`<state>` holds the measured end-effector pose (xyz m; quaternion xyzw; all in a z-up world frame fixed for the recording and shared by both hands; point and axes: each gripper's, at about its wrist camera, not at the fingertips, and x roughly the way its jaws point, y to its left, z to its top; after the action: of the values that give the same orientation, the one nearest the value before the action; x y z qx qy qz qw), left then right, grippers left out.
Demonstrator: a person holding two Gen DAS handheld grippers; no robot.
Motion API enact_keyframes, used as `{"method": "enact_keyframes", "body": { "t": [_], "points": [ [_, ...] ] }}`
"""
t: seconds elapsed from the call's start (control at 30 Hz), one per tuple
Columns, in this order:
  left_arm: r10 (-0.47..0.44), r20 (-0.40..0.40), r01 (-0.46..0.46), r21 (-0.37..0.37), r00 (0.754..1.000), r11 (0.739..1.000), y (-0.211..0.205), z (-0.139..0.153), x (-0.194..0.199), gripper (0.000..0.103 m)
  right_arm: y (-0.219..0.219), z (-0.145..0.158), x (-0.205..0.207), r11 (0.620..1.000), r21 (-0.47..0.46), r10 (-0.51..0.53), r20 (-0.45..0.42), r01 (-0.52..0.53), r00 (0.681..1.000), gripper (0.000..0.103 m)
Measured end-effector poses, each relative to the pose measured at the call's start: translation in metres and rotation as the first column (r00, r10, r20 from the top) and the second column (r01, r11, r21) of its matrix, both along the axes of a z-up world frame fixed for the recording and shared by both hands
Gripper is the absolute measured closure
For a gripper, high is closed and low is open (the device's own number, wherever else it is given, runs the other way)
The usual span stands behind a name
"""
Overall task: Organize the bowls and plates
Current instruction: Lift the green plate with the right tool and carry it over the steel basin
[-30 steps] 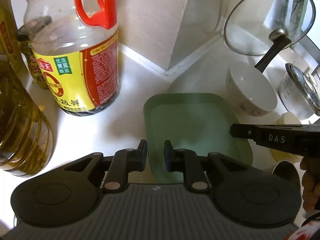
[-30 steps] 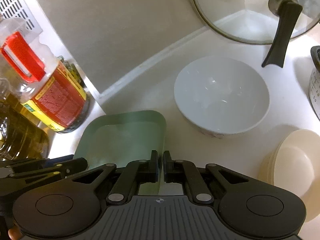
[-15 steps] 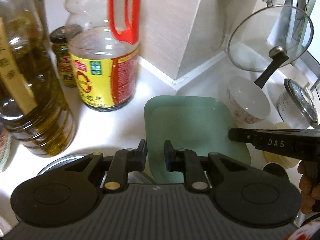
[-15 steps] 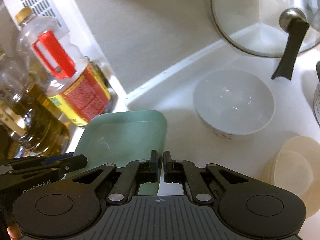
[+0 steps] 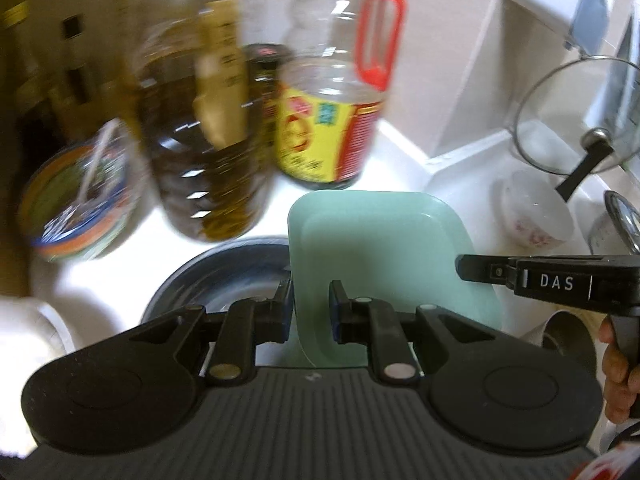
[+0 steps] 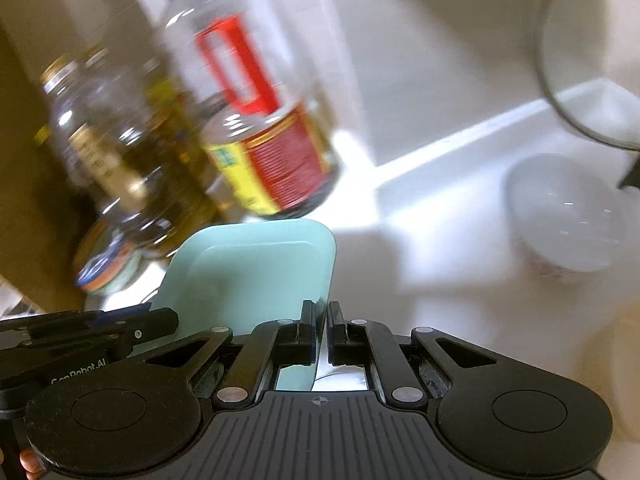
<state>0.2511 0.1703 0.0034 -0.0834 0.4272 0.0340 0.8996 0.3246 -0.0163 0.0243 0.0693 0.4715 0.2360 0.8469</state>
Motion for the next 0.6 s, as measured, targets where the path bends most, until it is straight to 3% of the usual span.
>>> {"method": "enact_keyframes", "body": {
  "t": [0.33,0.6],
  "points": [
    [0.143,-0.020,-0.143,0.000,0.990,0.990,0.028,-0.007,-0.045,0.087,0.042,-0.014,-0.018,0.988,0.008,0.153,-0.016,-0.153,0.988,0.098],
    [0.177,-0.022,-0.178,-0.004,0.984,0.984,0.037,-0.009,-0.062,0.087,0.054,-0.022,-0.026,0.980,-0.001,0.198,-0.023,-0.198,0.980,0.098]
  ]
}}
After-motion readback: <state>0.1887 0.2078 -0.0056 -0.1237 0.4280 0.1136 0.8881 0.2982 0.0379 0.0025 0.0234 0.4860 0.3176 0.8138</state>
